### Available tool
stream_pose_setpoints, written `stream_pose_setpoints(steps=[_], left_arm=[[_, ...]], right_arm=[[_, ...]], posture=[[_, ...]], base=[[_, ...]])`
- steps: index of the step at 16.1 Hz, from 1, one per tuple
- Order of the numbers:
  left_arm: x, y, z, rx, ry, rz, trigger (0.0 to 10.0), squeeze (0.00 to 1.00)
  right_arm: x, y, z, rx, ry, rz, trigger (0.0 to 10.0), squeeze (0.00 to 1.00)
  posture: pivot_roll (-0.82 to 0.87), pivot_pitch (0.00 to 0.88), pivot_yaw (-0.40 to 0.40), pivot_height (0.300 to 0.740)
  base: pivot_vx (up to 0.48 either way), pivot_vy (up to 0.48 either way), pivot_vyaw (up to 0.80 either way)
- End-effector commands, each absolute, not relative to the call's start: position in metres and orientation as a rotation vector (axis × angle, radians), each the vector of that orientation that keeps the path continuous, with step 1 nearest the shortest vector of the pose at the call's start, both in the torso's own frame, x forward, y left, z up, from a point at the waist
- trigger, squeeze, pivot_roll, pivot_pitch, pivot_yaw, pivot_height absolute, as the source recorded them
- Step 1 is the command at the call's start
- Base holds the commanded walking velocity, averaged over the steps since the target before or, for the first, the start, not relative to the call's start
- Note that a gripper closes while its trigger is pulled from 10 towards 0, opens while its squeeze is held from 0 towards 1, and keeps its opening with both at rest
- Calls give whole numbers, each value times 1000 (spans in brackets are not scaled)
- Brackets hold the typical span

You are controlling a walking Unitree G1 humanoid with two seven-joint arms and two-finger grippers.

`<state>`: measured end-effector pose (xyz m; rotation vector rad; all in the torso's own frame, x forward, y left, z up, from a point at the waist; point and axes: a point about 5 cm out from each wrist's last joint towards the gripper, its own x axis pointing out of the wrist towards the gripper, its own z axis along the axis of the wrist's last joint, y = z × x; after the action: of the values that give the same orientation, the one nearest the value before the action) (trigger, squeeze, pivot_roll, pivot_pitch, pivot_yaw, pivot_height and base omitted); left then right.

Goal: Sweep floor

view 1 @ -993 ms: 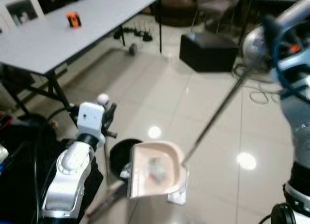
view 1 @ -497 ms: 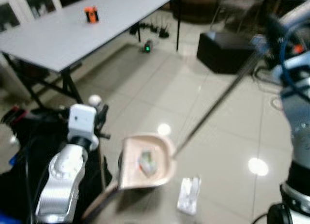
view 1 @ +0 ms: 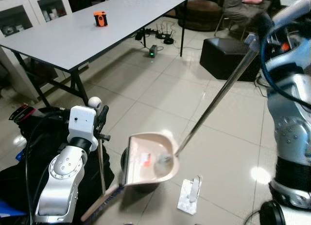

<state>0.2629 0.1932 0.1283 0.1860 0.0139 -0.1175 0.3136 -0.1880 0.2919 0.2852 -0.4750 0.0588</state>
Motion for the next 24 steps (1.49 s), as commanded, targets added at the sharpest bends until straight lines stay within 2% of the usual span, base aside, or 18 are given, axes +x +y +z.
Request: stream_pose_setpoints(steps=[1,7,14,19,24], left_arm=[[264,196,134,204,-5,-116,10000,0],[256,194,132,208,7,-115,10000,0],[244,195,128,200,34,-96,10000,0],[239,196,126,201,50,-83,10000,0],[240,200,127,198,49,-57,10000,0]], right_arm=[[314,-183,309,318,-579,71,10000,0],[333,-151,303,249,-633,192,10000,0],[351,-119,298,176,-686,285,10000,0],[351,-83,296,82,-752,397,10000,0],[346,-59,299,-20,-836,436,10000,0]], posture=[[-41,0,51,740],[-23,6,40,740],[-22,58,19,740],[-8,71,6,740],[-5,74,13,740]], base=[[0,0,0],[0,0,0],[0,0,0],[0,0,0],[0,0,0]])
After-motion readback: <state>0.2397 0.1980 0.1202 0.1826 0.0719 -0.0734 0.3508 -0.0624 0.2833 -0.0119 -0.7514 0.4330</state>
